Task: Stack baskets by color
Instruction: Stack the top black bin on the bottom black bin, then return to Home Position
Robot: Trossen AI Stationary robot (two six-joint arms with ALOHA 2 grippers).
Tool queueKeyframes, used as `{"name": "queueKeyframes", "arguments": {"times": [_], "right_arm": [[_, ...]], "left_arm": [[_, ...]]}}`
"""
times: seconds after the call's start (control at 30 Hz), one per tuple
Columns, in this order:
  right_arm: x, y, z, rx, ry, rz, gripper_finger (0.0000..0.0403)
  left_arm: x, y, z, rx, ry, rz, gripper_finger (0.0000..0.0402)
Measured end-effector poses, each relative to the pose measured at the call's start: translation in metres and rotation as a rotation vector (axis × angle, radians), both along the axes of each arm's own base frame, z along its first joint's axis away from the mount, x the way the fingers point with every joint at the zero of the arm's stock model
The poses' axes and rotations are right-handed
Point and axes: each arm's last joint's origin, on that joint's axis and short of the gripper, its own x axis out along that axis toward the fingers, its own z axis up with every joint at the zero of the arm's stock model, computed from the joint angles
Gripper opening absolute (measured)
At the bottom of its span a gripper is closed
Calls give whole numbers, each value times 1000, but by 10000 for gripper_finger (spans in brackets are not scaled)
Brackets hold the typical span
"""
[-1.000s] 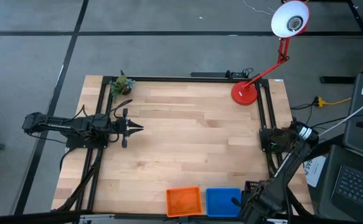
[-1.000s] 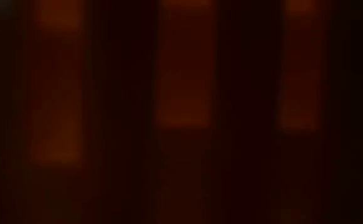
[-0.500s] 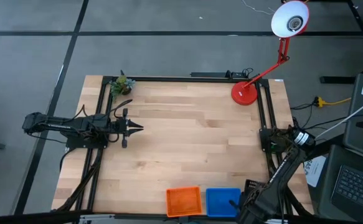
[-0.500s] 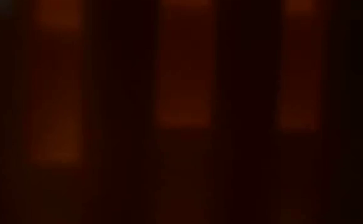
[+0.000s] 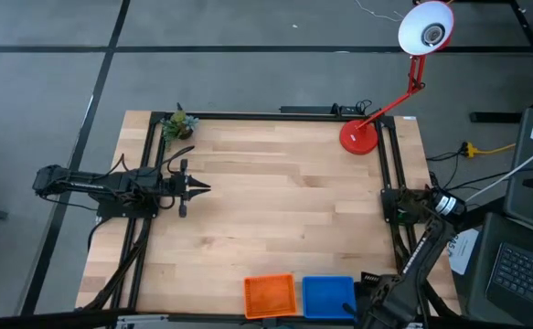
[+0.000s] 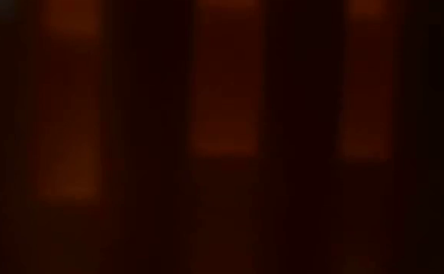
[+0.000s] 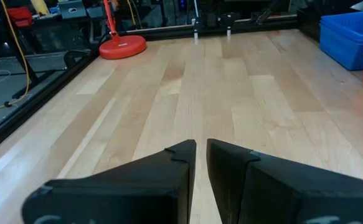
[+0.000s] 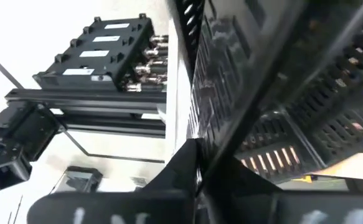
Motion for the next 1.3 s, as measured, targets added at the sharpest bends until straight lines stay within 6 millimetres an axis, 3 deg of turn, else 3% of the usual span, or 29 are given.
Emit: {"name": "queueKeyframes", "arguments": {"times": [0.6,0.97,1.3], "right_arm": [[-4,3,0,-16,-14,-1,19],[-6,0,0,-54,-9,-1,99],[-9,1,2,-30,110,-54,106]], "left_arm": [[0,0,0,-15,-2,2,31],[0,0,0,-25,-4,4,31],[0,0,0,-25,-4,5,31]]}}
